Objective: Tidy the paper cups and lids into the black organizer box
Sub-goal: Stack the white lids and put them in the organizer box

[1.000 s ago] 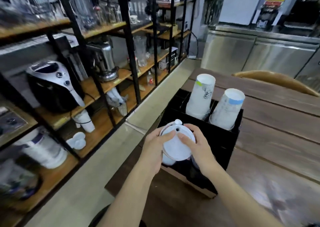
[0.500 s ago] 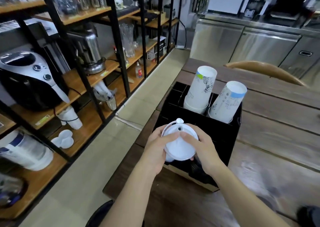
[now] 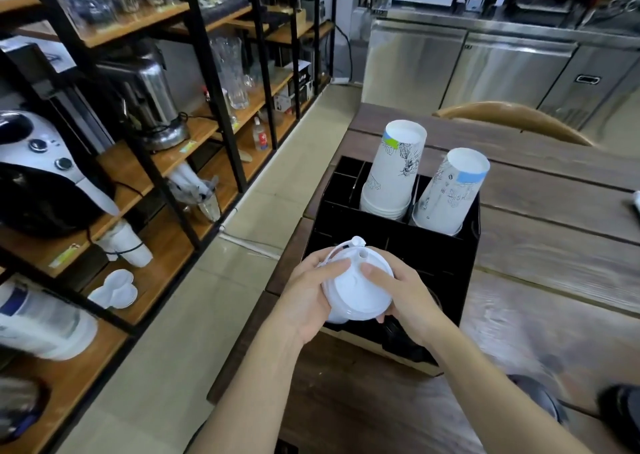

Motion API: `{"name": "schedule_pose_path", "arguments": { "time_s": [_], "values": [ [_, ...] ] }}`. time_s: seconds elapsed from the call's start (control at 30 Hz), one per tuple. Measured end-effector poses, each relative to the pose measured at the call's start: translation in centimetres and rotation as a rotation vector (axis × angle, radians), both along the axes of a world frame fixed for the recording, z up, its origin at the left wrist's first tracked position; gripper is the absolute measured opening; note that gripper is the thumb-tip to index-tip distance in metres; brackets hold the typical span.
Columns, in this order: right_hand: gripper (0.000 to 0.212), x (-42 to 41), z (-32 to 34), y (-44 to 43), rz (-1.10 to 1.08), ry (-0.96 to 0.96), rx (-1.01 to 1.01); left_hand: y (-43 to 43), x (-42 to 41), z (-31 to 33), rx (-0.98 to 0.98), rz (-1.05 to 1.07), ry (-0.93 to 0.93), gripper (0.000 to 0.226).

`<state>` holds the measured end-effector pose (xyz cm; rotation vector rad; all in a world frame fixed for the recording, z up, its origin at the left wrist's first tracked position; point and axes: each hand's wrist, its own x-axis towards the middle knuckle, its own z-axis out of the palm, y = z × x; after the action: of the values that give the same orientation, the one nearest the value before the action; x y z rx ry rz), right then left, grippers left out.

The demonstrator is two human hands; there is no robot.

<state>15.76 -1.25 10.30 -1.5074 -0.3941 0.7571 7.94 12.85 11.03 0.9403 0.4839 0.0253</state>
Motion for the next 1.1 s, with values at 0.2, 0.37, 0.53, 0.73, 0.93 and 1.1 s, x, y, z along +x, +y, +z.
{"name": "schedule_pose_path", "arguments": {
  "time_s": [0.2, 0.37, 0.53, 0.73, 0.93, 1.1],
  "values": [
    [0.029, 0.3, -1.6, 1.2, -0.091, 0.001, -0.078, 0.8, 0.1, -0.8, 0.1, 0.082, 0.108, 0.074],
    [0.026, 1.0, -1.9, 2.3, -0.111, -0.153, -0.256, 1.7, 0.7, -1.0, 0.219, 0.139, 0.162, 0.034],
    [0.035, 2.3, -1.7, 2.9, -0.04, -0.211, -0.411, 2.0, 1.2, -1.2, 0.454, 0.071, 0.26, 0.021],
    [0.029, 2.6, -1.3, 4.1, 0.034, -0.344, -0.52, 2.0, 1.2, -1.3, 0.649, 0.08, 0.32, 0.025],
    [0.041, 2.3, -1.4, 4.4, 0.087, -0.59, -0.757, 1.8, 0.7, -2.2, 0.68, 0.096, 0.347, 0.012],
    [0.035, 3.1, -1.2, 4.7, 0.153, -0.604, -0.882, 1.6, 0.9, -2.2, 0.759, 0.075, 0.373, 0.019]
  ]
}}
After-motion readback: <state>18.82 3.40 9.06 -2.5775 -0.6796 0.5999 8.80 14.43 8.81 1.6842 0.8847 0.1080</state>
